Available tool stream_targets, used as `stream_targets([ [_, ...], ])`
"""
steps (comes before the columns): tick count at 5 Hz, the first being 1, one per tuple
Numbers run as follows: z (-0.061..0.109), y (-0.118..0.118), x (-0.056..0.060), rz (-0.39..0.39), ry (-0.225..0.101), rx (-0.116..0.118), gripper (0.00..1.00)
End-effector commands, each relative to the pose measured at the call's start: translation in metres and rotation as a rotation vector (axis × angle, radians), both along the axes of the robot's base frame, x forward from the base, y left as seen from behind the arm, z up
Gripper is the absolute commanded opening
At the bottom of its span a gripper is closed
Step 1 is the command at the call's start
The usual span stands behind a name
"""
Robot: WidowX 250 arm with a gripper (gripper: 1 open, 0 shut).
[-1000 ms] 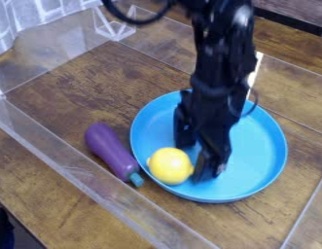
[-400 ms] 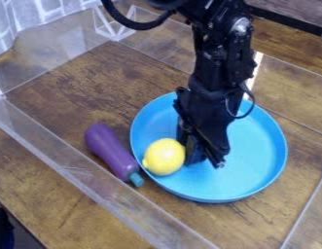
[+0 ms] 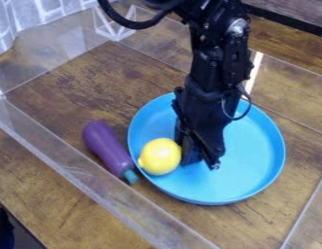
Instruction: Put the lemon on the blue tray
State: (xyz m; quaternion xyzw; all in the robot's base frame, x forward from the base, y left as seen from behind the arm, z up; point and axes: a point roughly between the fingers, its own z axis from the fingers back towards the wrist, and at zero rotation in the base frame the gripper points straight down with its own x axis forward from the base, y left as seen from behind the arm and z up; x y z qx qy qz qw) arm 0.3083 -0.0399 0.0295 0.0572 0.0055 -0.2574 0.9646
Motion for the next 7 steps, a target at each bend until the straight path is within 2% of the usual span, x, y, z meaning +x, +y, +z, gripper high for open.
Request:
stream_targets([
  [1, 0.026, 0.008, 0.0, -0.074, -0.06, 0.006, 0.0],
  [2, 0.021, 0.015, 0.002, -0.065, -0.057, 0.014, 1.0],
  [3, 0.016, 0.02, 0.002, -0.058, -0.054, 0.018, 1.0],
  [5, 0.019, 0.002, 0.016, -0.017, -0.051, 0.011, 1.0],
  [7, 0.039, -0.001, 0.032, 0.098, -0.058, 0.015, 1.0],
])
